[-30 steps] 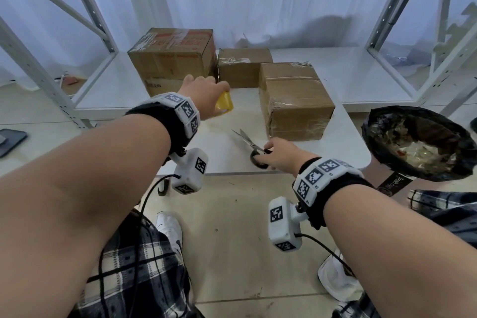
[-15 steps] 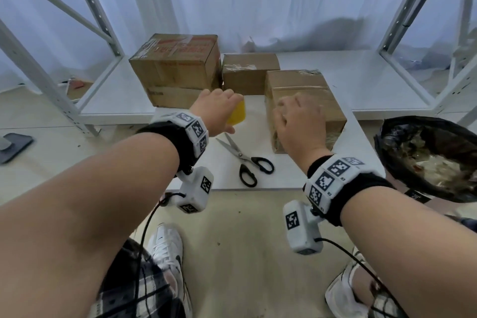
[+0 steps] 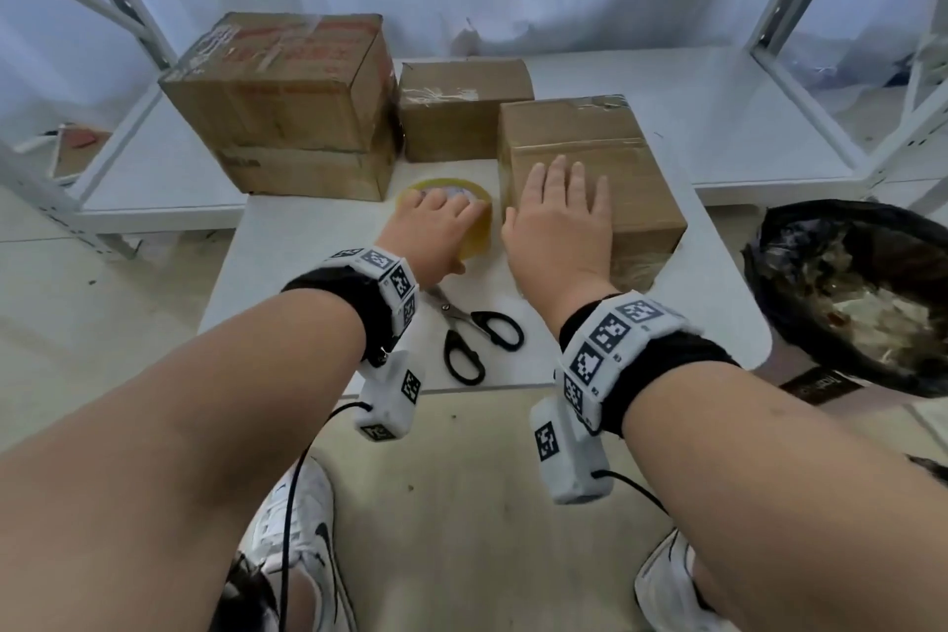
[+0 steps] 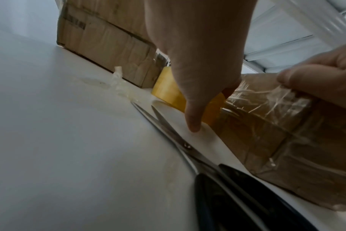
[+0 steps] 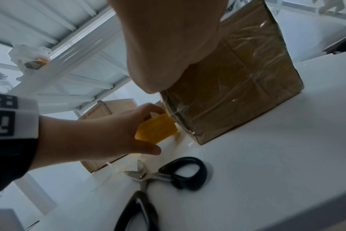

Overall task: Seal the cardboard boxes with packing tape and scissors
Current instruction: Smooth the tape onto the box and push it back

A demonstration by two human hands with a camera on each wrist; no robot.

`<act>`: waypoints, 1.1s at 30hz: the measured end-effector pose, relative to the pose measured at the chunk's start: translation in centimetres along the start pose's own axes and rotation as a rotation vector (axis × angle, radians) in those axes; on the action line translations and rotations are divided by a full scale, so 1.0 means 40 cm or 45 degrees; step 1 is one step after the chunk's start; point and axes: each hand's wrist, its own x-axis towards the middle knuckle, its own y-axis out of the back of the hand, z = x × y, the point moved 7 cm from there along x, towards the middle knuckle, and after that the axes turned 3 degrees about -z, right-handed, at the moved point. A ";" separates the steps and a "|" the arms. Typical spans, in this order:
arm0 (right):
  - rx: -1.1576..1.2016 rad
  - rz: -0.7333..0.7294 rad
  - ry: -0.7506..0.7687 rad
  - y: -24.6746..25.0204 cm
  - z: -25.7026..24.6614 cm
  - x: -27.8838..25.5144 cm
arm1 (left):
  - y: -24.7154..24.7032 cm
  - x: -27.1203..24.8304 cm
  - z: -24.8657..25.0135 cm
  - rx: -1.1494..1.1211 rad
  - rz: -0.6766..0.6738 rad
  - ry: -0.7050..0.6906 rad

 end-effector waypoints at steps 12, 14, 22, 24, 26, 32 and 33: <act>-0.091 -0.174 -0.051 0.003 0.086 0.001 | 0.094 -0.019 -0.005 -0.380 0.018 0.053; -0.089 -0.264 -0.188 0.013 0.170 -0.007 | 0.114 -0.017 -0.003 -0.391 0.066 0.052; -0.019 -0.210 -0.354 0.030 0.328 0.009 | 0.127 0.036 -0.005 -0.491 0.065 0.145; -0.047 -0.180 -0.426 0.027 0.331 0.034 | 0.127 0.063 -0.008 -0.507 0.058 0.169; -0.025 -0.155 -0.471 0.018 0.335 0.074 | 0.135 0.098 -0.011 -0.588 0.083 0.194; 0.076 -0.137 -0.385 -0.005 0.381 0.213 | 0.180 0.251 0.052 -0.733 0.066 -0.033; 0.076 -0.126 -0.368 -0.009 0.389 0.230 | 0.189 0.274 0.061 -0.735 0.096 -0.047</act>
